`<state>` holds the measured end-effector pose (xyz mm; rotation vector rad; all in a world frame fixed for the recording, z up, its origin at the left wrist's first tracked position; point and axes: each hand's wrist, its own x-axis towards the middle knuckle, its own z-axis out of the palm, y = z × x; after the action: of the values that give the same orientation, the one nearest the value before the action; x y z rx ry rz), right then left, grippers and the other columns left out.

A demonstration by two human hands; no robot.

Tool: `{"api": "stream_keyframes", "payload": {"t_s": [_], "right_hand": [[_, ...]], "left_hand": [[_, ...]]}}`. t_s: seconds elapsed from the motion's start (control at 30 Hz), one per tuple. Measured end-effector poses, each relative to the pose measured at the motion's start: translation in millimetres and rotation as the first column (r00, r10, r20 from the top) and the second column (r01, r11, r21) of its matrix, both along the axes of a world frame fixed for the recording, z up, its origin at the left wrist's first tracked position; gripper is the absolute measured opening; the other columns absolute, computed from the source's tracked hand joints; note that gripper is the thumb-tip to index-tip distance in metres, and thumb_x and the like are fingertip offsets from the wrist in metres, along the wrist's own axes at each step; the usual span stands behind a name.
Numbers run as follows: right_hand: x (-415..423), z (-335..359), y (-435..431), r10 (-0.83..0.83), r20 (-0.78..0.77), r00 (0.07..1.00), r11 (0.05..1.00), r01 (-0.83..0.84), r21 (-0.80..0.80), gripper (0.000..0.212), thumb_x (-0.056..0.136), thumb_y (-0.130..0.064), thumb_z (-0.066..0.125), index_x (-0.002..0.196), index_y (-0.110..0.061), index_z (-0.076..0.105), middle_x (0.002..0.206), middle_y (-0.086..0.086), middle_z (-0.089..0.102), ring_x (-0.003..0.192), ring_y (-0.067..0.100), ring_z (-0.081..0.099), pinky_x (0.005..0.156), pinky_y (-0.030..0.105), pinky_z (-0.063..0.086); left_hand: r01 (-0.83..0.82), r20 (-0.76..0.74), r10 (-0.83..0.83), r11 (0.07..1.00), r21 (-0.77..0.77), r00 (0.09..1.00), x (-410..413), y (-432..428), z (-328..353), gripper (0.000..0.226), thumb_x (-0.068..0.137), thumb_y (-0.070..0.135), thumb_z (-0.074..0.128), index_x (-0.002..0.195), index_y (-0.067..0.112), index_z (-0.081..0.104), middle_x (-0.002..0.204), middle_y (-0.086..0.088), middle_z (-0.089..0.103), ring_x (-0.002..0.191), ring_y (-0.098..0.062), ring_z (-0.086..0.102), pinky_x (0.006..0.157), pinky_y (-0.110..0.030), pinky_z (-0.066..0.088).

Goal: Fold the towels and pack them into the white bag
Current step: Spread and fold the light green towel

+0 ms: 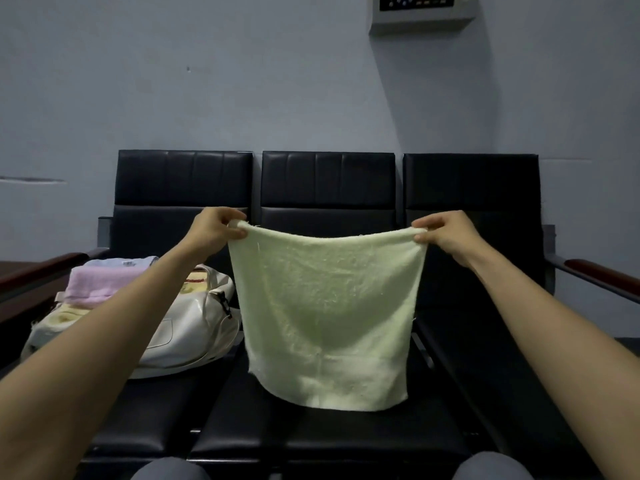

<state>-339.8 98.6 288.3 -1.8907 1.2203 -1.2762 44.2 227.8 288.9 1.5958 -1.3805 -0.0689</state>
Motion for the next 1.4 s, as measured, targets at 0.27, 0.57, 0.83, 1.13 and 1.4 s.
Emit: {"api": "stream_keyframes", "payload": {"t_s": [0.27,0.57,0.83,1.13,1.4], "right_hand": [[3.0,1.6,17.2,-0.209,-0.174,0.962,0.946,0.154,-0.286,0.015,0.09,-0.012,0.065,0.102,-0.006,0.072,0.096,0.002,0.063,0.092,0.013,0.057,0.079,0.024,0.041],[2.6,3.7,23.3,-0.134,0.026,0.991,0.918,0.134,-0.373,0.014,0.098,-0.016,0.051,0.104,-0.013,0.064,0.095,-0.001,0.059,0.088,0.011,0.055,0.067,0.008,0.038],[-6.6,8.9,13.5,0.206,0.379,0.902,0.964,-0.122,-0.235,0.011,0.097,-0.014,0.055,0.092,-0.017,0.065,0.073,-0.001,0.059,0.05,0.003,0.051,0.041,0.017,0.04],[27.5,-55.1,-78.8,-0.042,0.186,0.982,0.991,0.018,0.133,0.019,0.093,-0.008,0.059,0.078,-0.017,0.064,0.088,0.005,0.058,0.087,0.021,0.058,0.053,0.028,0.058],[29.7,-152.8,-87.4,-0.016,0.081,0.997,0.975,-0.003,0.221,0.013,0.093,-0.008,0.06,0.085,-0.016,0.066,0.087,0.005,0.064,0.088,0.02,0.063,0.077,0.034,0.058]], "left_hand": [[-0.082,0.081,0.089,0.993,-0.091,0.993,-4.0,6.6,0.1,0.021,0.085,0.011,0.07,0.104,0.003,0.071,0.101,-0.014,0.067,0.092,-0.022,0.057,0.077,-0.03,0.043],[0.075,0.032,-0.072,0.991,-0.111,0.997,-6.8,27.0,11.9,0.014,0.092,0.021,0.062,0.097,0.01,0.055,0.096,-0.002,0.054,0.085,-0.016,0.052,0.07,-0.023,0.045],[0.381,-0.335,-0.365,0.924,-0.02,0.869,5.3,33.4,25.1,0.012,0.087,0.012,0.062,0.099,0.01,0.061,0.093,-0.003,0.062,0.082,-0.011,0.064,0.066,-0.02,0.055],[-0.062,-0.026,0.073,0.95,0.308,0.997,12.9,-76.8,-51.3,0.014,0.087,0.011,0.069,0.097,0.002,0.066,0.082,-0.012,0.065,0.064,-0.019,0.062,0.053,-0.021,0.052],[-0.117,-0.059,0.137,0.956,0.27,0.989,17.3,-94.6,-165.4,0.009,0.088,0.014,0.067,0.087,0.005,0.064,0.07,-0.008,0.062,0.07,-0.025,0.057,0.067,-0.037,0.047]]}}
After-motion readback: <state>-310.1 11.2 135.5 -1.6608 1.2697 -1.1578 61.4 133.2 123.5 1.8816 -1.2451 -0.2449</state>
